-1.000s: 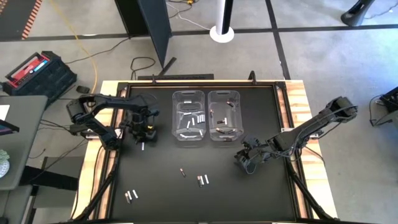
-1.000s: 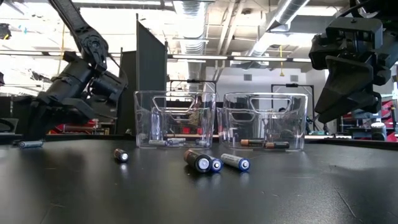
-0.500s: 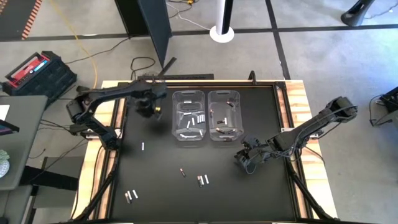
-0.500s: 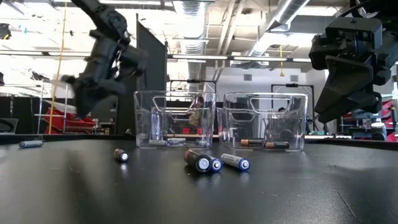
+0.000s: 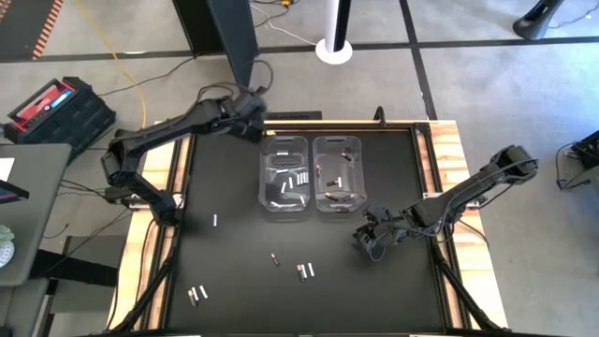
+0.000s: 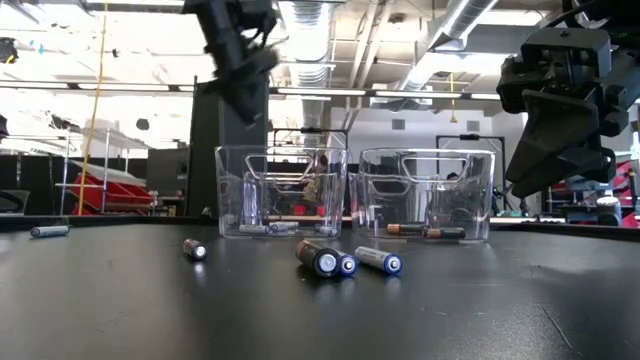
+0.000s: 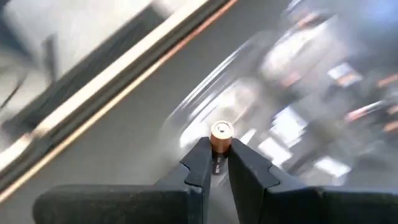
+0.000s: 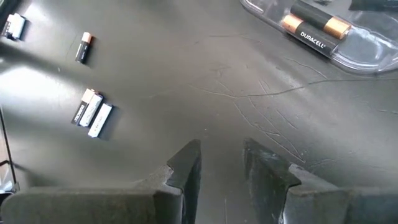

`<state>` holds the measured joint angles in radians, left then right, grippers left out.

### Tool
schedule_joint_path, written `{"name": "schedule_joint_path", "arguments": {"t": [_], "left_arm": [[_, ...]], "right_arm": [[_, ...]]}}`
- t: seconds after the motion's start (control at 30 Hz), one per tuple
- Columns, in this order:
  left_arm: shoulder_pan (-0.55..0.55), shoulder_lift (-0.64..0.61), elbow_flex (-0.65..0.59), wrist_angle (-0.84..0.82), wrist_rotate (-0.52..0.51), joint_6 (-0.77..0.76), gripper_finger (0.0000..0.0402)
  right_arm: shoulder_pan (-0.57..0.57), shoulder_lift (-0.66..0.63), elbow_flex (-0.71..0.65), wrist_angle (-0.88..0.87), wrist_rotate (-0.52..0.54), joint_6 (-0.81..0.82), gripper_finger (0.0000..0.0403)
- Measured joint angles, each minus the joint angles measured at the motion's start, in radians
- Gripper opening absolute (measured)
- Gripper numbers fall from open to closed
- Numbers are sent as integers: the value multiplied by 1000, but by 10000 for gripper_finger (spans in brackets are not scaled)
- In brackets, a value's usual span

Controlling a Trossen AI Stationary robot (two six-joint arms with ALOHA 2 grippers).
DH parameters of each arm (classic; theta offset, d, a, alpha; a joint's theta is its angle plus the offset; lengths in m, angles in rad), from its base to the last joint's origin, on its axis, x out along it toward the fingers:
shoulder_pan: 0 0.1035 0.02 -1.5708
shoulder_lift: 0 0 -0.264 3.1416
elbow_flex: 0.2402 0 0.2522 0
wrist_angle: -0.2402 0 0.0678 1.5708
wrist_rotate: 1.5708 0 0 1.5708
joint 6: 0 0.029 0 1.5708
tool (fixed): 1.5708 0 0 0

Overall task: Sort batteries
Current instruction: Put the black battery into the right transparent bin

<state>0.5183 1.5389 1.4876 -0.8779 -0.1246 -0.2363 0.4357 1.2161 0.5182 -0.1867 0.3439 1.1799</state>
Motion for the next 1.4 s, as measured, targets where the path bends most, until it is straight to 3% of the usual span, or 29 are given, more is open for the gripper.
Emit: {"name": "schedule_joint_path", "arguments": {"t": [0.13, 0.4, 1.03, 1.4], "left_arm": [[-46, 21, 29, 142, 50, 11, 41], [-103, 221, 169, 178, 100, 99, 41], [-201, 875, 849, -57, 154, 306, 41], [-218, 974, 862, -72, 165, 341, 41]], "right_arm": [[-12, 0, 0, 0, 1, 1, 137], [-53, 0, 0, 0, 3, -1, 137], [-49, 0, 0, 6, 3, 24, 137], [-49, 0, 0, 6, 2, 24, 137]]}}
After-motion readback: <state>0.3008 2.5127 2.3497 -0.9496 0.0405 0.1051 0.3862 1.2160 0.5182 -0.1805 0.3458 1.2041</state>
